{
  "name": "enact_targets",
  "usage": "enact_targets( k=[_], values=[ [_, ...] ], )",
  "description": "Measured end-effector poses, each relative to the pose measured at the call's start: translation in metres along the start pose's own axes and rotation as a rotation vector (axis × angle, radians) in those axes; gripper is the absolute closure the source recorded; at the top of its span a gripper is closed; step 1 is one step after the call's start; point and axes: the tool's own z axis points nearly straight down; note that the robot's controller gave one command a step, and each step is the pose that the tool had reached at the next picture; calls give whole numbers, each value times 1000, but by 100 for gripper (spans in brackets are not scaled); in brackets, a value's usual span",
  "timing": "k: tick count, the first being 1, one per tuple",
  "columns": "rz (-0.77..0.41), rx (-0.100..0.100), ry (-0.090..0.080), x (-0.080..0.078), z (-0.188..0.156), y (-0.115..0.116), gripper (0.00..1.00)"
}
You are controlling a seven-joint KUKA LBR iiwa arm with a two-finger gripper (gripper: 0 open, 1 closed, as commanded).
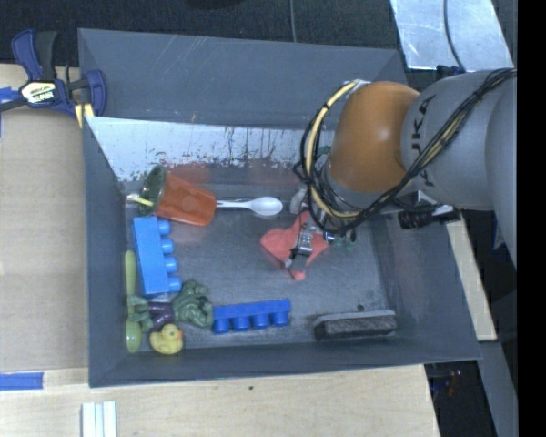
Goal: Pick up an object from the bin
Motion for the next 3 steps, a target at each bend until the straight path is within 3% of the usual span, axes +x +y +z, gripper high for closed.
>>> enact_targets(
  k=[1, 2, 3],
  values=[
    [-156, -4, -6, -13, 29, -33, 100],
    [-156, -4, -6, -13, 29, -33, 100],
    [-336, -6, -6, -16, 17, -51, 100]
  ],
)
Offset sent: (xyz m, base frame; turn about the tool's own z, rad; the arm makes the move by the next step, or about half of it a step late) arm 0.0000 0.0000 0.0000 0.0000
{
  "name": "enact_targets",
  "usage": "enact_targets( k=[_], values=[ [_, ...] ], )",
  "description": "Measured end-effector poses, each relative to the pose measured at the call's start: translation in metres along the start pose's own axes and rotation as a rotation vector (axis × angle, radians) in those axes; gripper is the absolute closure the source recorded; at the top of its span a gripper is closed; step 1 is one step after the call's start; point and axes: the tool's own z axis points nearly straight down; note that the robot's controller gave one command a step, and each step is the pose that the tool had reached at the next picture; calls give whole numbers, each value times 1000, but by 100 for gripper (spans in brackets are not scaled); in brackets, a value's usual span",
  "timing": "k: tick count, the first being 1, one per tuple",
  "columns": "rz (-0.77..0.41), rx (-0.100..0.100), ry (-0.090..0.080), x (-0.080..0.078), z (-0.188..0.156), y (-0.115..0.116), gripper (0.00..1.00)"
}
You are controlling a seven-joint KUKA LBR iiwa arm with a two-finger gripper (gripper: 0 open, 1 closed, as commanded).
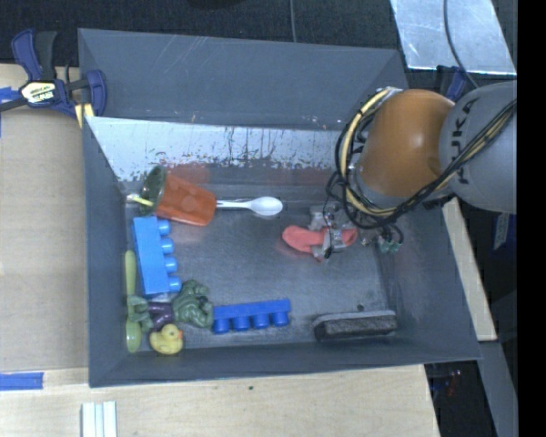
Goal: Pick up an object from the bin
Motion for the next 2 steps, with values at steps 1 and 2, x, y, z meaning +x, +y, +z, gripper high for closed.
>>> enact_targets(
  k=[1, 2],
  values=[
    [-178, 5, -1, -1, -43, -13, 100],
    [-10, 2, 0, 1, -130, 6, 100]
  ],
)
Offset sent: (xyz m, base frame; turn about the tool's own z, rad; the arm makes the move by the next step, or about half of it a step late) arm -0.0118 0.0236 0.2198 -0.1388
